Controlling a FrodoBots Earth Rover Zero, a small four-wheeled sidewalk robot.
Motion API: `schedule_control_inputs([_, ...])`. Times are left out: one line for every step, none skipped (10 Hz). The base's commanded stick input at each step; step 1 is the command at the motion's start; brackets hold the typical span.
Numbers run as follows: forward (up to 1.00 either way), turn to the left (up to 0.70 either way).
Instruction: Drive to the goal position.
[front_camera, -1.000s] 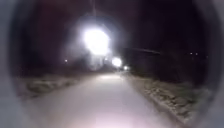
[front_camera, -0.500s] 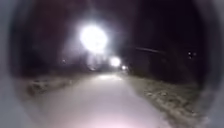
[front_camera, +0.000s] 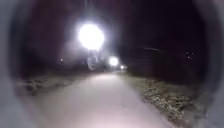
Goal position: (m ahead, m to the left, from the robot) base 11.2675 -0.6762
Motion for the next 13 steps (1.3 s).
schedule_control_inputs([1.0, 0.0])
schedule_control_inputs([1.0, 0.0])
schedule_control_inputs([1.0, 0.0])
schedule_control_inputs([1.0, 0.0])
schedule_control_inputs([1.0, 0.0])
schedule_control_inputs([1.0, 0.0])
schedule_control_inputs([1.0, 0.0])
schedule_control_inputs([1.0, 0.11])
schedule_control_inputs([1.0, 0.27])
schedule_control_inputs([1.0, 0.4])
schedule_control_inputs([1.0, 0.2])
schedule_control_inputs([1.0, 0.0])
schedule_control_inputs([1.0, 0.02])
